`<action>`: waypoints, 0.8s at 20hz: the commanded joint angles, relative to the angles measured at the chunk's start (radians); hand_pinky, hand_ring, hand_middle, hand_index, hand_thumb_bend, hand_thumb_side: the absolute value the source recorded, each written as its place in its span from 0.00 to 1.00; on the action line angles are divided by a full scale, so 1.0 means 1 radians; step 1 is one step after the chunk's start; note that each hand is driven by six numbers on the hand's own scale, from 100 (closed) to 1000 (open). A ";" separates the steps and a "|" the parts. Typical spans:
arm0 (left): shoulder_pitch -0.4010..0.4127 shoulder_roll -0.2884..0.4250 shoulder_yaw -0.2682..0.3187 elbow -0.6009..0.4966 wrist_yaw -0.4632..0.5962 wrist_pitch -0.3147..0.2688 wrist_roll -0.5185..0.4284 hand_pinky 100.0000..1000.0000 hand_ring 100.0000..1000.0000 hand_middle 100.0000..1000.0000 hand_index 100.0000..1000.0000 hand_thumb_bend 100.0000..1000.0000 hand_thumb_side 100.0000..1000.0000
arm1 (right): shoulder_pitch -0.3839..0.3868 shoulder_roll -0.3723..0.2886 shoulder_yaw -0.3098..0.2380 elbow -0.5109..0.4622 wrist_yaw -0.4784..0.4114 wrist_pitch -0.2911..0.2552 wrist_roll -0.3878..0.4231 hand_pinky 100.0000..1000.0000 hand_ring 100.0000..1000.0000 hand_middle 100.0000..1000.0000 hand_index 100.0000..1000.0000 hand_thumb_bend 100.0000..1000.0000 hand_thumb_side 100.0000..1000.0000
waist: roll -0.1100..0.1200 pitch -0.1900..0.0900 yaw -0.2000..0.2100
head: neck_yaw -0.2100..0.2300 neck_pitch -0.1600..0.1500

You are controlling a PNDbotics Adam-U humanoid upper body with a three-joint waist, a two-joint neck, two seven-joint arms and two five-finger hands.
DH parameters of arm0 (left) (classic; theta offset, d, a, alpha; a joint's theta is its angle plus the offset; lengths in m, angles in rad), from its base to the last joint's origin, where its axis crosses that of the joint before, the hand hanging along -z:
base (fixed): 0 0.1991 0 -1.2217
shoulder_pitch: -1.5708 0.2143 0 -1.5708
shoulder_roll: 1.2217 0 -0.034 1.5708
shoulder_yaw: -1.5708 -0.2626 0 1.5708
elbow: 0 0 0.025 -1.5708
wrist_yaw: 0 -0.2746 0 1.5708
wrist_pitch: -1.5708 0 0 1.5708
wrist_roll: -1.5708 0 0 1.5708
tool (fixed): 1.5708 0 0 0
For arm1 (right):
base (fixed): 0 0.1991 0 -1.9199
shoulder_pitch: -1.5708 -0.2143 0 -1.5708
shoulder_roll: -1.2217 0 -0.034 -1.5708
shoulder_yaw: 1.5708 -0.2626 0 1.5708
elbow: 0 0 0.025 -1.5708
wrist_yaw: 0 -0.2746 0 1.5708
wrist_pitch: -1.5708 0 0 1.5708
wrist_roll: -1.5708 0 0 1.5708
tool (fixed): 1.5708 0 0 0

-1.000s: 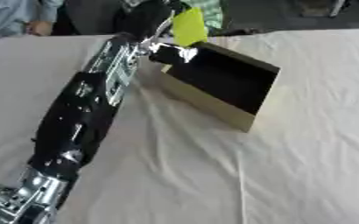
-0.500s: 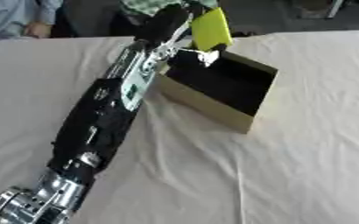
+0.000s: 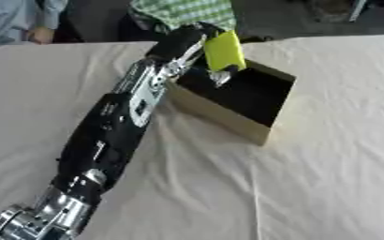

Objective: Pick up objects on the table and place them in the box.

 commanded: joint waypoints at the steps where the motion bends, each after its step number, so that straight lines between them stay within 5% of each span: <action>1: -0.015 0.002 0.001 -0.006 0.005 -0.015 -0.069 1.00 0.86 0.82 0.95 0.00 0.50 | -0.016 -0.013 -0.012 -0.017 -0.005 -0.002 -0.002 0.76 0.65 0.60 0.86 0.00 0.70 | 0.002 -0.007 -0.004 | 0.005 -0.013; 10: -0.013 0.004 0.014 -0.027 -0.020 0.000 -0.081 1.00 0.91 0.88 0.96 0.14 0.49 | -0.013 -0.007 -0.012 -0.017 -0.008 -0.002 -0.005 0.76 0.64 0.60 0.85 0.00 0.70 | 0.007 -0.008 -0.010 | 0.005 -0.017; 13: -0.012 0.005 0.015 -0.027 -0.029 0.000 -0.068 1.00 0.93 0.89 0.97 0.40 0.65 | -0.011 -0.006 -0.013 -0.017 -0.009 -0.001 -0.007 0.76 0.64 0.60 0.85 0.00 0.70 | 0.007 -0.008 -0.010 | 0.005 -0.016; 16: -0.013 0.007 0.018 -0.032 -0.035 0.009 -0.038 1.00 0.93 0.89 0.96 0.49 0.71 | -0.011 -0.004 -0.013 -0.017 -0.010 0.000 -0.008 0.76 0.64 0.60 0.85 0.00 0.70 | 0.007 -0.010 -0.009 | 0.005 -0.017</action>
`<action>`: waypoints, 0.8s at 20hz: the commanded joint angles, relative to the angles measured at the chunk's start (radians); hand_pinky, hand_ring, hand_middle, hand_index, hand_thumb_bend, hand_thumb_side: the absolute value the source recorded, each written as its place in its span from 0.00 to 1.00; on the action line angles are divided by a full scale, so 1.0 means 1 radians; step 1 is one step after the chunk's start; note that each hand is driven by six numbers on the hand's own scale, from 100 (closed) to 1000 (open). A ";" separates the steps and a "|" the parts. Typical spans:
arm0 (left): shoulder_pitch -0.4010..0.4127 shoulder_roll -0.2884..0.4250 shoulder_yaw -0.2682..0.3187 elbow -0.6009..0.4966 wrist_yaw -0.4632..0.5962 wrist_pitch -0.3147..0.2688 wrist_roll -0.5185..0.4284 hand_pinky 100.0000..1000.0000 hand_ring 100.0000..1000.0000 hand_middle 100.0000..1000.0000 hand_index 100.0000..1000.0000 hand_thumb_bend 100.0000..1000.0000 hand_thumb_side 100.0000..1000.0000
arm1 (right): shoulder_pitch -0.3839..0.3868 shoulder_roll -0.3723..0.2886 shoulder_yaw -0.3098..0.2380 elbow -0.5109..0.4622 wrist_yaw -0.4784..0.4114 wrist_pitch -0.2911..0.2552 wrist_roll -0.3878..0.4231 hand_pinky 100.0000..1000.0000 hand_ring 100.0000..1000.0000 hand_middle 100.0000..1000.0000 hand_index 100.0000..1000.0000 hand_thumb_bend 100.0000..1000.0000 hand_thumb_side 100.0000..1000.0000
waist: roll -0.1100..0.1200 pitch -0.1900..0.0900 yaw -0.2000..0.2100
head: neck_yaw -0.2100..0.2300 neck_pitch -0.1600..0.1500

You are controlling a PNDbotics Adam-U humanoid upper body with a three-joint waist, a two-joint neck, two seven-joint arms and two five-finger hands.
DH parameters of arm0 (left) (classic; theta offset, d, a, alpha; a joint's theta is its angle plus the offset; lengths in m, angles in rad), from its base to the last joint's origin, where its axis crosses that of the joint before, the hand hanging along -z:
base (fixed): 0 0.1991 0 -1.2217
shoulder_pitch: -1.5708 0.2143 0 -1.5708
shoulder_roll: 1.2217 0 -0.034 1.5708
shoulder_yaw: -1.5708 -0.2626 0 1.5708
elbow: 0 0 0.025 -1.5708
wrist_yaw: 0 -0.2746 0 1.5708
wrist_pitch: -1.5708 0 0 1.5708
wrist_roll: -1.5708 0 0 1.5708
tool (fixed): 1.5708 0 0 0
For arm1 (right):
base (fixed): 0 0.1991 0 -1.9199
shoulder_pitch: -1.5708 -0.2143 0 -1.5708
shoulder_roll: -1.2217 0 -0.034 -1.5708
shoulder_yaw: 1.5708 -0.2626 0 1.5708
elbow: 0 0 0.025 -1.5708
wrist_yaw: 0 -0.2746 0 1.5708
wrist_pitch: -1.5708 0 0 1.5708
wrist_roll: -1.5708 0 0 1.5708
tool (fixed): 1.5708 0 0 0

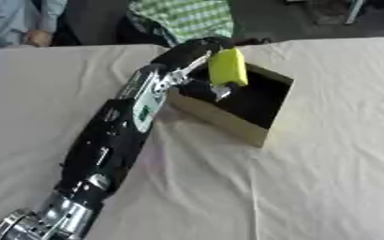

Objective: Pick up objects on the table and place them in the box.

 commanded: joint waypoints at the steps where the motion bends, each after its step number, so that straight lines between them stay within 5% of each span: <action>1: -0.018 0.014 0.010 -0.031 -0.011 0.007 0.040 1.00 0.93 0.89 0.96 0.50 0.71 | -0.010 -0.010 -0.012 -0.017 -0.009 0.001 -0.005 0.76 0.64 0.60 0.85 0.00 0.70 | 0.007 -0.010 -0.001 | 0.003 -0.010; 8: -0.018 0.017 0.012 -0.040 -0.010 0.012 0.111 1.00 0.93 0.88 0.98 0.54 0.78 | -0.012 -0.009 -0.013 -0.017 -0.013 0.001 -0.010 0.76 0.64 0.60 0.85 0.00 0.70 | 0.004 -0.016 -0.002 | 0.009 -0.015; 16: 0.002 0.073 0.037 -0.166 0.061 0.046 0.175 1.00 0.88 0.81 0.95 0.38 0.71 | -0.002 -0.020 -0.019 -0.017 -0.009 0.001 -0.017 0.76 0.64 0.60 0.85 0.00 0.70 | 0.005 -0.027 0.017 | -0.012 -0.007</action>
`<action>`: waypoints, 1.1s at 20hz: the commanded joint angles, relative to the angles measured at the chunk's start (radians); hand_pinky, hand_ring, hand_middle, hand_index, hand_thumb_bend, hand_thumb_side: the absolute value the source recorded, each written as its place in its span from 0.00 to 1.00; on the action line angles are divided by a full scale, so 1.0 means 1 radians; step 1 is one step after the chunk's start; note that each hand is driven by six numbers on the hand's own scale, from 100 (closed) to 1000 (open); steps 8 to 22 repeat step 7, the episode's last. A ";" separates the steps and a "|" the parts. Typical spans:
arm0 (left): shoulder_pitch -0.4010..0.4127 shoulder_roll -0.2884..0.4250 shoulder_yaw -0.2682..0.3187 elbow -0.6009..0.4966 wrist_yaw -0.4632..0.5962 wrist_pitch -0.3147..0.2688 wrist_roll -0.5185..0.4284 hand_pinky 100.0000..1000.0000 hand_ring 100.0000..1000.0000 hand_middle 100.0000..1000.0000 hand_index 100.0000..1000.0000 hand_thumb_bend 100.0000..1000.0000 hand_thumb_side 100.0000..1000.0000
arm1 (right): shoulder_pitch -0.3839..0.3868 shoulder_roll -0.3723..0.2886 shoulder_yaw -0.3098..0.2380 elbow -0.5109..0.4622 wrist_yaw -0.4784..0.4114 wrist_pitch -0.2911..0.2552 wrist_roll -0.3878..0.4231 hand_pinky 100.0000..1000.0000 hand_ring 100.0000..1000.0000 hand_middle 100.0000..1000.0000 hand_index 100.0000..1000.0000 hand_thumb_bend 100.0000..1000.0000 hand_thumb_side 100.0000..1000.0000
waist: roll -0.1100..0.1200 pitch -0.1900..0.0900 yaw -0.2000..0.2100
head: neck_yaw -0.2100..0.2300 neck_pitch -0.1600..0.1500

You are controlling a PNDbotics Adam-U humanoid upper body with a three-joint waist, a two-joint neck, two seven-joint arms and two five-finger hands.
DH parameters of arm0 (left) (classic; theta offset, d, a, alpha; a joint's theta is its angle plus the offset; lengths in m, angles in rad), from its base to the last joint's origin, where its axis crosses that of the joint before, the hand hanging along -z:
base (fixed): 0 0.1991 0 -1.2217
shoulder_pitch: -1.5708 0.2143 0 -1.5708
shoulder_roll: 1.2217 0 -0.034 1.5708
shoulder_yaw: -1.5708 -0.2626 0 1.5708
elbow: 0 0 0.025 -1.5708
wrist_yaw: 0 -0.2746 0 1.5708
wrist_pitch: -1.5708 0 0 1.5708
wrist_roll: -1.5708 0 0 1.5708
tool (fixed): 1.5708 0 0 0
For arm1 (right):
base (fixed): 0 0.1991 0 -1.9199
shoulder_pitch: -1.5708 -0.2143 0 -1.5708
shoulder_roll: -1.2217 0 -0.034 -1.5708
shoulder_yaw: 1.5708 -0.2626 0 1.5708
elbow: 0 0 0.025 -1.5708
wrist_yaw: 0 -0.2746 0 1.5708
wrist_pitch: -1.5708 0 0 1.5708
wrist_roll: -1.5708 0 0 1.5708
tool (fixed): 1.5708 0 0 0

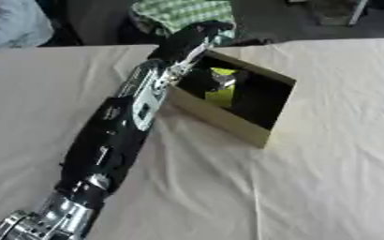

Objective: Pick up objects on the table and place them in the box.

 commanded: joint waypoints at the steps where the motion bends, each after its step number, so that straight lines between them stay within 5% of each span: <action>1: -0.004 0.064 0.022 -0.100 0.052 0.024 0.038 1.00 0.87 0.80 0.94 0.37 0.71 | -0.005 -0.029 -0.014 -0.017 -0.001 -0.002 -0.006 0.76 0.64 0.60 0.85 0.00 0.70 | 0.006 -0.029 0.007 | -0.017 -0.002; 7: 0.067 0.202 0.057 -0.259 0.203 0.088 0.104 0.98 0.83 0.74 0.92 0.33 0.70 | 0.010 -0.047 -0.020 -0.017 0.008 -0.003 -0.012 0.76 0.64 0.60 0.85 0.00 0.70 | 0.008 -0.043 0.039 | -0.067 0.020; 22: 0.067 0.202 0.057 -0.259 0.203 0.088 0.104 0.98 0.83 0.74 0.92 0.33 0.70 | 0.010 -0.047 -0.020 -0.017 0.008 -0.003 -0.012 0.76 0.64 0.60 0.85 0.00 0.70 | 0.008 -0.043 0.039 | -0.067 0.020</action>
